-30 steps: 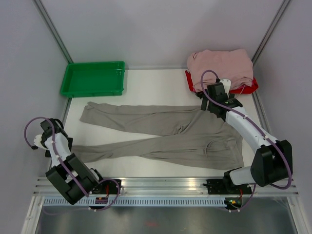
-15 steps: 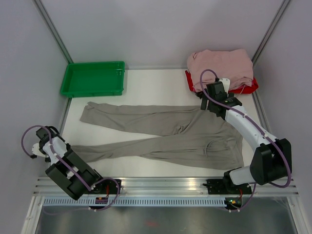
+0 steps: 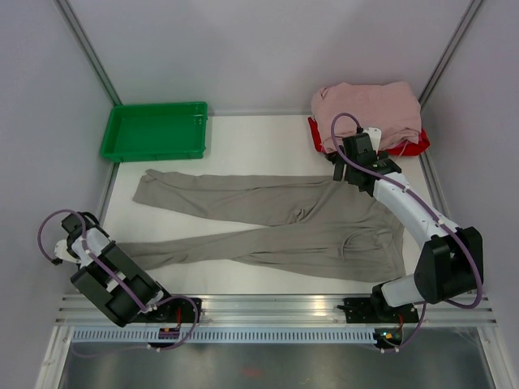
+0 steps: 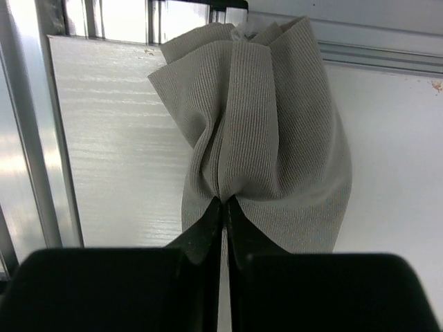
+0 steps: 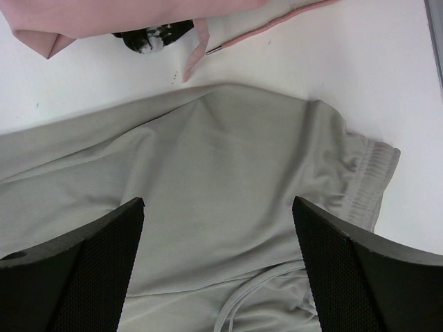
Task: Fold and stack the trousers
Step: Flatten the trousers out
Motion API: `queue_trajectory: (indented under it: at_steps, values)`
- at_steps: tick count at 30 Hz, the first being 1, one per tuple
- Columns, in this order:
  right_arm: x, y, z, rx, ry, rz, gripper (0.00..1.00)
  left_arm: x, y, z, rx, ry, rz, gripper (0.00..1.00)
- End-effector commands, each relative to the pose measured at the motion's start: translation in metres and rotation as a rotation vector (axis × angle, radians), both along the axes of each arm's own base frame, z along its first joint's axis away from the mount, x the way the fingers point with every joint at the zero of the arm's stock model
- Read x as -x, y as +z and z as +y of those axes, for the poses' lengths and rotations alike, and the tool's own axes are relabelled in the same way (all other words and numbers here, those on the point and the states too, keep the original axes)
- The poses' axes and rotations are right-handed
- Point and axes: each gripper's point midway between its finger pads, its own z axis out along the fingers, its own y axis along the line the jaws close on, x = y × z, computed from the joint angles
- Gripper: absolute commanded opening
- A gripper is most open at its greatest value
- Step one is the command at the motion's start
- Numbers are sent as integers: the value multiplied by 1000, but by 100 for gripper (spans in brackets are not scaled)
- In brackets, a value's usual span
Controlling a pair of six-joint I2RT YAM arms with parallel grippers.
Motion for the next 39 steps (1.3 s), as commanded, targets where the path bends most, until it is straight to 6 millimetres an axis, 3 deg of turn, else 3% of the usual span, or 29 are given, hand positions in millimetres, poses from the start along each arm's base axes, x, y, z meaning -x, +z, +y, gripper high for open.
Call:
queue_trajectory:
  at_steps: [1, 3, 6, 7, 12, 17, 21, 25, 28, 33, 36, 37, 39]
  values:
    - [-7, 17, -2, 3, -16, -37, 94, 3, 5, 16, -54, 5, 13, 3]
    - [-7, 16, -1, 2, -16, -36, 94, 3, 9, 17, -54, 0, 15, 2]
    - [-6, 14, -1, -5, -24, -33, 94, 2, 32, 23, -76, -22, 19, 2]
    - [-6, 12, -1, -8, -26, -30, 94, -2, 49, 30, -114, -39, 5, 2]
    - [-8, 9, 2, -25, -27, -32, 94, -5, 99, 38, -180, -101, -3, 2]
    - [-19, 15, 5, -17, -10, -50, 94, 6, 129, 31, -218, -118, 5, 2]
    - [-29, 17, 5, 2, -5, -53, 94, 30, 156, 30, -288, -82, 76, 2]
    - [-33, 15, 2, 26, -13, -56, 94, 29, 185, 33, -358, -209, 94, 2]
    - [-34, 12, -3, 26, -49, -63, 95, 11, 197, 36, -395, -361, 63, 2]
    - [-30, 4, -17, -59, -147, -63, 96, -52, 209, 48, -421, -542, -77, 2]
    - [-16, 2, -32, -74, -204, -61, 96, -81, 188, 56, -391, -574, 12, 2]
    - [-8, -3, -36, -74, -224, -52, 96, -100, 182, 49, -388, -611, 14, 2]
    - [4, 3, -45, -77, -254, -77, 96, -119, 151, 47, -322, -637, 56, 2]
